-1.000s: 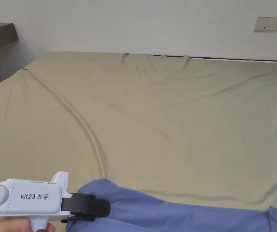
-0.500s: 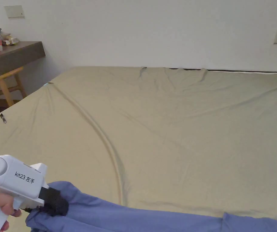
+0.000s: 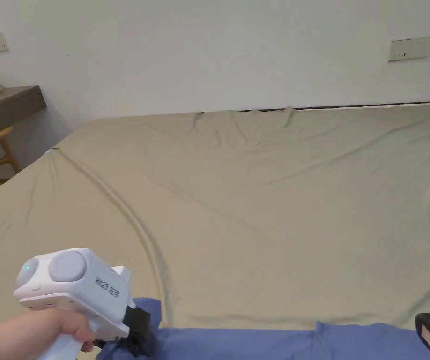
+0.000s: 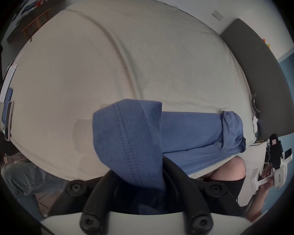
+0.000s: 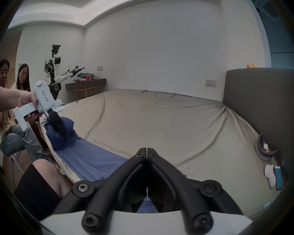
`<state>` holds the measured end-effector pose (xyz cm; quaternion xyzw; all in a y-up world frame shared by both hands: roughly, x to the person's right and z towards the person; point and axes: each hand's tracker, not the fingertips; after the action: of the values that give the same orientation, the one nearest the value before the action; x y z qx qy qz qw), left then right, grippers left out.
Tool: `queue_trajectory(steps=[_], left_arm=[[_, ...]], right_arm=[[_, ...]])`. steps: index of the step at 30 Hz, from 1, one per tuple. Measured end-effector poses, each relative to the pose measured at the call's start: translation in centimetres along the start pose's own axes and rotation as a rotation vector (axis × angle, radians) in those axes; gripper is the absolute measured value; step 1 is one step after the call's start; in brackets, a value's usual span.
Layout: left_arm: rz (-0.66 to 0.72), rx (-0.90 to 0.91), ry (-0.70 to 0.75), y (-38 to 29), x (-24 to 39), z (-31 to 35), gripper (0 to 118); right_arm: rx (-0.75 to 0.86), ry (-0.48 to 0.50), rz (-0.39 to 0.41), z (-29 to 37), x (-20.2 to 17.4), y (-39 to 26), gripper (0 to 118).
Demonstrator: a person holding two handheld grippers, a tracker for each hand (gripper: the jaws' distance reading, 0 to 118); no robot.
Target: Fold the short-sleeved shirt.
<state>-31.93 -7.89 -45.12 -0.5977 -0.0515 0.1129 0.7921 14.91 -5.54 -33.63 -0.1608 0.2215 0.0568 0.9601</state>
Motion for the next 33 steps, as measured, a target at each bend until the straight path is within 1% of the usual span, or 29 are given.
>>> queue_trajectory(steps=[4, 5, 6, 7, 8, 9, 12, 13, 14, 15, 16, 18, 19, 20, 22, 24, 25, 27, 28, 29, 30, 32, 33], left_arm=[[0.026, -0.023, -0.019, 1.0, 2.6, -3.3, 9], [0.036, -0.025, -0.015, 1.0, 3.3, -4.3, 12], [0.041, -0.023, -0.021, 1.0, 4.0, -5.1, 24], [0.037, -0.013, -0.033, 0.9, 4.6, -5.9, 42], [0.026, 0.001, -0.076, 0.7, 5.2, -6.8, 62], [0.045, 0.013, -0.117, 0.1, 6.2, -7.1, 77], [0.020, 0.034, -0.231, -0.4, 7.5, -5.2, 77], [-0.008, 0.073, -0.251, -0.8, 8.1, -3.7, 74], [-0.034, 0.113, -0.266, -1.0, 8.1, -2.2, 66], [-0.038, 0.161, -0.274, -1.3, 7.6, -0.6, 35], [-0.041, 0.201, -0.269, -1.5, 7.2, 0.4, 0], [-0.018, 0.249, -0.161, -2.1, 6.1, 1.3, 0], [-0.047, 0.244, -0.096, -2.4, 5.7, 1.0, 0], [-0.087, 0.224, -0.045, -2.7, 5.6, 0.1, 0], [-0.090, 0.184, 0.073, -3.4, 5.4, -2.2, 0], [-0.106, 0.147, 0.132, -4.0, 5.7, -5.0, 0], [-0.102, 0.142, 0.134, -4.2, 6.3, -6.2, 0], [-0.076, 0.134, 0.092, -4.6, 7.2, -7.7, 0], [-0.082, 0.137, 0.084, -5.0, 8.2, -8.1, 0], [-0.133, 0.161, 0.093, -5.5, 9.9, -8.3, 0], [-0.154, 0.184, 0.099, -5.8, 10.7, -8.6, 0], [-0.153, 0.192, 0.102, -6.1, 11.7, -9.2, 0], [-0.130, 0.196, 0.076, -6.0, 12.1, -9.4, 0]], right_arm=[[0.000, 0.009, -0.023, 0.0, 1.4, -0.4, 0], [0.000, 0.007, -0.026, 0.0, 1.5, -0.4, 0], [-0.004, 0.006, -0.029, 0.0, 1.4, -0.6, 0], [-0.011, 0.007, -0.031, 0.0, 1.5, -0.7, 0], [-0.020, 0.010, -0.033, -0.1, 1.6, -0.8, 0], [-0.027, 0.011, -0.035, -0.2, 1.7, -1.0, 0], [-0.046, 0.022, -0.038, -0.5, 1.6, -1.3, 0], [-0.050, 0.026, -0.039, -0.6, 1.6, -1.3, 0], [-0.055, 0.030, -0.038, -0.6, 1.5, -1.3, 0], [-0.057, 0.036, -0.037, -0.7, 1.4, -1.4, 0], [-0.057, 0.042, -0.037, -0.7, 1.4, -1.3, 0], [-0.060, 0.058, -0.039, -0.9, 1.1, -1.3, 0], [-0.062, 0.064, -0.041, -1.0, 1.0, -1.2, 0], [-0.065, 0.074, -0.039, -1.1, 0.8, -1.1, 0], [-0.059, 0.076, -0.031, -1.0, 0.3, -0.9, 0], [-0.056, 0.082, -0.020, -1.0, 0.2, -0.8, 0], [-0.055, 0.082, -0.017, -1.0, 0.1, -0.8, 0], [-0.055, 0.082, -0.015, -1.1, 0.1, -0.9, 0], [-0.056, 0.077, -0.018, -1.1, 0.1, -0.9, 0], [-0.058, 0.075, -0.023, -1.2, 0.2, -1.0, 0], [-0.060, 0.074, -0.026, -1.2, 0.2, -1.0, 0], [-0.065, 0.072, -0.023, -1.1, 0.2, -1.1, 0], [-0.066, 0.072, -0.019, -1.0, 0.2, -1.2, 0]])
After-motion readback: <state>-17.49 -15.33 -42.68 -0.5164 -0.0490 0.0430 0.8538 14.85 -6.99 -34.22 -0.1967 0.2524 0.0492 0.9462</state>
